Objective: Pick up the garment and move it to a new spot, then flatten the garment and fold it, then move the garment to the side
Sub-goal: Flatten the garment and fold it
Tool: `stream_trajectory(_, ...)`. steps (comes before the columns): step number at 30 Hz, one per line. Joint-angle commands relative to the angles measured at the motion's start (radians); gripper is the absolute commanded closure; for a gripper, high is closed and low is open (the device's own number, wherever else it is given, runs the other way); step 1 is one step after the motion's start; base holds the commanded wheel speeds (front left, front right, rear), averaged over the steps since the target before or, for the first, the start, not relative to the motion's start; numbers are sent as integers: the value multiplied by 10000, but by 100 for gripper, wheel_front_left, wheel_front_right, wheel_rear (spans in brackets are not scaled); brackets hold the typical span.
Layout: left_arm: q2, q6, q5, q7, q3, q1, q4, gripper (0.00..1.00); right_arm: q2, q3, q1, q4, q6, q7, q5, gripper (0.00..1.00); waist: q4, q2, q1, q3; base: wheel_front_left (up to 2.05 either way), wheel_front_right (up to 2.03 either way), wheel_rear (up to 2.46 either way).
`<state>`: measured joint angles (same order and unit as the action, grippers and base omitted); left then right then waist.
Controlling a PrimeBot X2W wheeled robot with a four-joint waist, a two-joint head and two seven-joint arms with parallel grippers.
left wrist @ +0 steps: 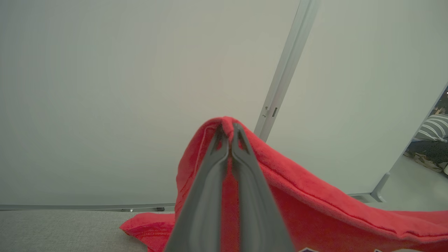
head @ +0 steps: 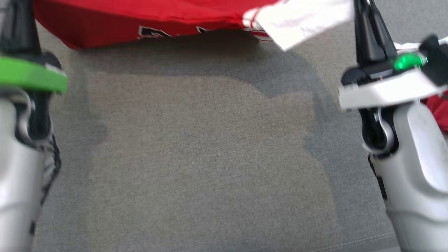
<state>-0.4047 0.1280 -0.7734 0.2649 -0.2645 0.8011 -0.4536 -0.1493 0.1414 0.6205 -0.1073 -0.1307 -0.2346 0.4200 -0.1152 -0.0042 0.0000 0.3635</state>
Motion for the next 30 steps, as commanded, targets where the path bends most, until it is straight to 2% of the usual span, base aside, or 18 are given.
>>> stream_trajectory(1, 29, 34, -70, -6, 84, -560, 221, 100, 63, -164, -440, 186, -1, 13, -53, 100, 201, 42, 0, -431, 0, 0, 0)
stream_trajectory(10, 735, -510, 184, -6, 581, -5143, 2442, 100, 746, -1797, -4365, 1344, -1, 138, -103, 100, 539, 42, 0, -1490, 0, 0, 0)
stream_trajectory(17, 1489, -1040, 688, -3, 1016, -7540, 3388, 100, 946, -1995, -6488, 1271, 1, 244, -92, 100, 659, 42, 0, -2226, 0, 0, 0)
stream_trajectory(24, 2313, -1242, 1195, -3, 1313, -9183, 3474, 100, 967, -2186, -7667, 851, 1, 101, 199, 100, 779, 42, 0, -2839, 0, 0, 0)
stream_trajectory(30, 2671, -1066, 1513, -3, 1620, -9758, 3260, 100, 967, -2143, -8123, 570, 1, 16, 246, 100, 751, 42, 0, -3142, 0, 0, 0)
